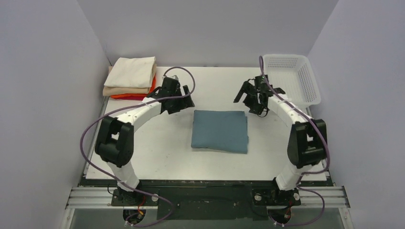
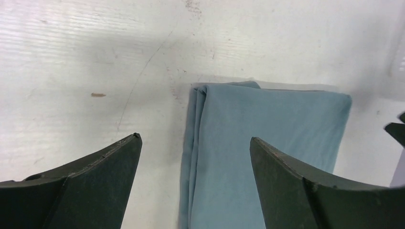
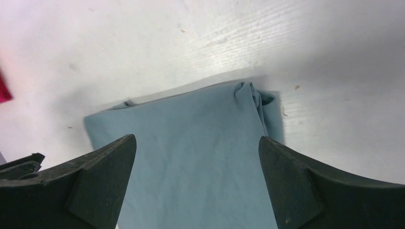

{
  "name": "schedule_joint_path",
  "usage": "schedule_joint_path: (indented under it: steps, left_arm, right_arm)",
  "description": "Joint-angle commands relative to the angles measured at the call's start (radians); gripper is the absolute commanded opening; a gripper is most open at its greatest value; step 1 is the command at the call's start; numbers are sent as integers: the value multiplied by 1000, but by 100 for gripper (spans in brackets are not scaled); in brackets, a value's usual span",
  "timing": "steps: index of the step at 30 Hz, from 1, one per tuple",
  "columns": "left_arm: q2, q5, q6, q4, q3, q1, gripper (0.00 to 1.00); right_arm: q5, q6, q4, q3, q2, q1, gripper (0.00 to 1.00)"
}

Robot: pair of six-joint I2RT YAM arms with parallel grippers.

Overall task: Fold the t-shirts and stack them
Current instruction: Smooth out wrinkles on the folded tshirt, then put the neatly folded tshirt into the corner of the board with the left arm

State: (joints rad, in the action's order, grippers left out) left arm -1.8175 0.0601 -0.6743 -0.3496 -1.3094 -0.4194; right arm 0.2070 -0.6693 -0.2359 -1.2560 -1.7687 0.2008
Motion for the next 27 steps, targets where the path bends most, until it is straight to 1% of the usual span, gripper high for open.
schedule_joint_path:
  steps: [1,3,4,5,6,7,8,12,15,18,21,25,27]
  left_arm:
    - [187,-75,3,2,88,-17,95]
    - [210,-62,-5,17,135,-28,95]
    - [210,-38,-8,21,152,-36,95]
    - [206,-32,-8,24,155,-41,95]
    - [195,-17,-4,32,158,-50,95]
    - [185,-11,0,36,157,-55,95]
    - [166,7,8,37,145,-64,95]
    - [90,70,25,53,124,-84,95]
    - [41,71,32,43,113,-107,95]
    - [-14,57,31,43,109,-134,95]
    - [-77,58,19,47,96,-161,93]
    - [-131,45,4,44,80,-202,84]
    - [-149,32,-8,40,81,-227,78]
  right_arm:
    - [-173,31,-92,81,271,12,96]
    - [-199,18,-93,207,370,13,96]
    - [-225,13,-94,240,441,14,96]
    - [-235,3,-93,308,473,14,96]
    - [-246,0,-94,337,542,13,96]
    - [-249,-6,-102,389,577,13,97]
    - [-258,-7,-110,411,643,11,97]
    - [-268,-13,-183,483,794,8,97]
    - [-256,-5,-246,507,859,8,98]
    - [-255,-1,-275,526,924,6,98]
    - [-261,5,-304,544,953,4,98]
    - [-268,15,-327,554,975,5,99]
    - [-278,22,-334,557,977,4,99]
